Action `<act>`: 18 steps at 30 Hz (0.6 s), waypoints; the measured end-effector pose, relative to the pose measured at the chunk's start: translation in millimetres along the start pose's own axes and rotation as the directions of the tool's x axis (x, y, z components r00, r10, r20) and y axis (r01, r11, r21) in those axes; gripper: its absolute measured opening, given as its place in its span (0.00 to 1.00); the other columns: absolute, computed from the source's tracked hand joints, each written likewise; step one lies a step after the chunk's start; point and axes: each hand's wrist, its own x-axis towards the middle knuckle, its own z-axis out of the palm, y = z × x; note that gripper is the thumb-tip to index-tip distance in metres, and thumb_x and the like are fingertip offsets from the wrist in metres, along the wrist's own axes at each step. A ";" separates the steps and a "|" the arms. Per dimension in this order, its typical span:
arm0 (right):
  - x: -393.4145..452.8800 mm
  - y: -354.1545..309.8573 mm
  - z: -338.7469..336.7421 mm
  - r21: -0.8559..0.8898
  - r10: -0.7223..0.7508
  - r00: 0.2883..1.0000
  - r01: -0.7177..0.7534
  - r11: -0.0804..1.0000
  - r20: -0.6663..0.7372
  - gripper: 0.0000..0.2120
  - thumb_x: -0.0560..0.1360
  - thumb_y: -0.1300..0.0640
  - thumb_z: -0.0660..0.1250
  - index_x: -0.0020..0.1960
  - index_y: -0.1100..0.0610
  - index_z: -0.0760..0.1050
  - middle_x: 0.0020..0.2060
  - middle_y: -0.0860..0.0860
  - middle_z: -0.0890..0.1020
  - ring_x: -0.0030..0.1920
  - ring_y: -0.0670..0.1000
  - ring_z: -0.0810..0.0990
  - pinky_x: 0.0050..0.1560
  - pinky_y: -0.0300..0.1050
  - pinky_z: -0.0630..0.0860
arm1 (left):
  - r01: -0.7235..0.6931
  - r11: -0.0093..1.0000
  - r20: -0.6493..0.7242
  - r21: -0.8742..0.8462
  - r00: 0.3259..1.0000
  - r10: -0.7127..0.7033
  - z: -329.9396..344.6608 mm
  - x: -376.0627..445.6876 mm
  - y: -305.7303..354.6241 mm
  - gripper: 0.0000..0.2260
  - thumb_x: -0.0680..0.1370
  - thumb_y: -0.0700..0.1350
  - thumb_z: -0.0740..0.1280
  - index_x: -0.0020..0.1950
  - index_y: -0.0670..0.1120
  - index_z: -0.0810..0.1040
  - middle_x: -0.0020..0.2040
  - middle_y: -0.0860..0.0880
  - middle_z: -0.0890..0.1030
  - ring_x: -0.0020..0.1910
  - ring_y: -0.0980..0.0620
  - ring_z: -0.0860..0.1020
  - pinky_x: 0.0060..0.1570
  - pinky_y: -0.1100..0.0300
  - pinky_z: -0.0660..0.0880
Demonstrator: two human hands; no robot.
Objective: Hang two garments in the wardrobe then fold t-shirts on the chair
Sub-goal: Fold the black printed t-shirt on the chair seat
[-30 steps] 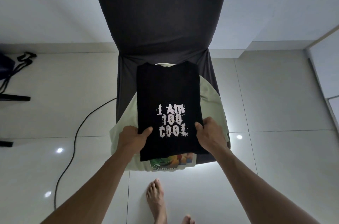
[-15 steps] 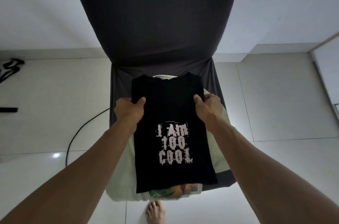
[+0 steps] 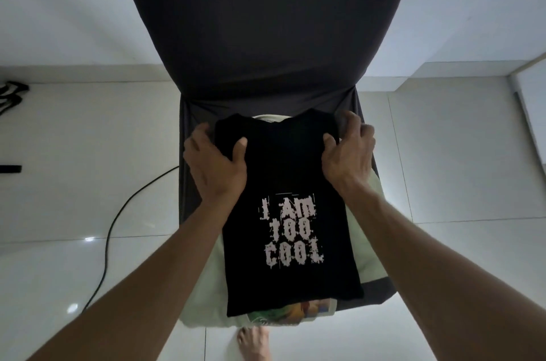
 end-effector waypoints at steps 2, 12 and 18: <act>-31.3 4.3 5.3 -0.235 -0.264 0.964 0.248 0.940 -0.035 0.21 0.81 0.54 0.62 0.73 0.53 0.67 0.68 0.55 0.70 0.66 0.56 0.69 0.63 0.54 0.71 | -0.325 0.933 0.020 0.157 0.945 0.326 0.2 -25.6 -3.8 0.20 0.80 0.49 0.68 0.69 0.44 0.72 0.65 0.42 0.72 0.63 0.43 0.70 0.62 0.48 0.70; -133.3 65.5 29.4 -0.385 -0.291 0.904 0.401 0.831 0.314 0.30 0.83 0.40 0.35 0.82 0.50 0.41 0.81 0.47 0.42 0.80 0.48 0.37 0.79 0.57 0.39 | -0.612 0.664 0.475 0.429 0.778 0.411 0.4 -124.5 -75.0 0.26 0.86 0.53 0.42 0.81 0.43 0.54 0.81 0.44 0.55 0.81 0.47 0.50 0.78 0.44 0.55; -161.7 94.5 22.0 -0.364 -0.217 0.944 0.298 0.882 0.247 0.29 0.84 0.40 0.38 0.82 0.50 0.39 0.82 0.48 0.41 0.81 0.50 0.39 0.78 0.59 0.43 | -0.559 0.633 0.461 0.535 0.821 0.336 -25.4 -151.7 -93.1 0.29 0.85 0.57 0.45 0.81 0.41 0.56 0.81 0.42 0.56 0.80 0.42 0.53 0.76 0.40 0.57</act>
